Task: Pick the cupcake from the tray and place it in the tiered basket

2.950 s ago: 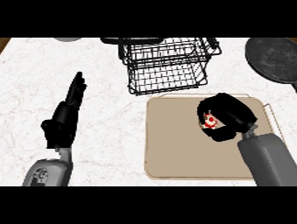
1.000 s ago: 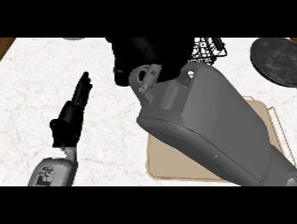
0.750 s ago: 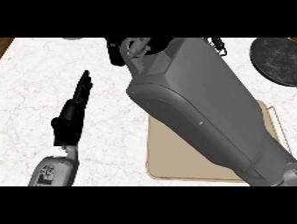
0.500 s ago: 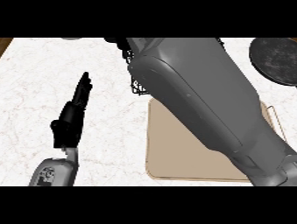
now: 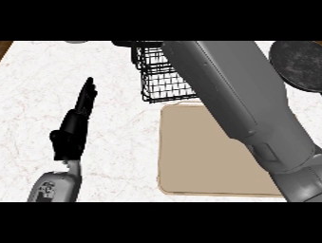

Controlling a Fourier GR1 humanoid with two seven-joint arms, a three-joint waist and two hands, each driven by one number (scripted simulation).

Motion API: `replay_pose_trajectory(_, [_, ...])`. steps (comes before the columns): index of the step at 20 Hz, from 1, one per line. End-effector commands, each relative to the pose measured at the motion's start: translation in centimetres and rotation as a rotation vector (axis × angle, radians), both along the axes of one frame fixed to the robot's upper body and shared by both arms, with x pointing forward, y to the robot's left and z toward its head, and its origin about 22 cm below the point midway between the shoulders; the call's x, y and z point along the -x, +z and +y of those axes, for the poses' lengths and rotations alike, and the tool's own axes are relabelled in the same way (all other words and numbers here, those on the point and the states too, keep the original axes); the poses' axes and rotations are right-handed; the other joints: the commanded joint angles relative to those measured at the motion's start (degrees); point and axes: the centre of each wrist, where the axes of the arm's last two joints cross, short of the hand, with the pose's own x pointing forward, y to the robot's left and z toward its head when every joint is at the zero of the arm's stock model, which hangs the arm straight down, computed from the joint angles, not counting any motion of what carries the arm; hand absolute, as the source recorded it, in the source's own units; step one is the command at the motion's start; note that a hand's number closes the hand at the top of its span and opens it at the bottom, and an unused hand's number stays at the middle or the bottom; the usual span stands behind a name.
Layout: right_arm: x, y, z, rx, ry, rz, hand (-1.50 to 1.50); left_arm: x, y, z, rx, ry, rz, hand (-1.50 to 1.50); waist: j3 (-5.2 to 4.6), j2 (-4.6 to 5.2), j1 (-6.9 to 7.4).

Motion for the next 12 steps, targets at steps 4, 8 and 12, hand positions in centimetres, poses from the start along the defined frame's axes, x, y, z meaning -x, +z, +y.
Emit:
replay_pose_trajectory(4, [-2.1, -2.6, -3.7, -0.301, -0.147, 0.026, -1.50, 0.7, 0.3, 0.8, -0.004, 0.004, -0.003, 0.00, 0.07, -0.19, -0.35])
replay_pose_trajectory(8, [-2.2, -3.6, -3.6, -0.425, -0.085, 0.008, -1.50, 0.5, -0.9, -0.1, 0.008, 0.001, 0.010, 0.00, 0.05, -0.07, -0.45])
replay_pose_trajectory(12, [-2.4, -2.6, -3.7, -0.555, -0.103, -0.101, -1.50, 0.2, 1.0, -0.1, 0.023, -0.013, 0.002, 0.00, 0.05, 0.00, 0.17])
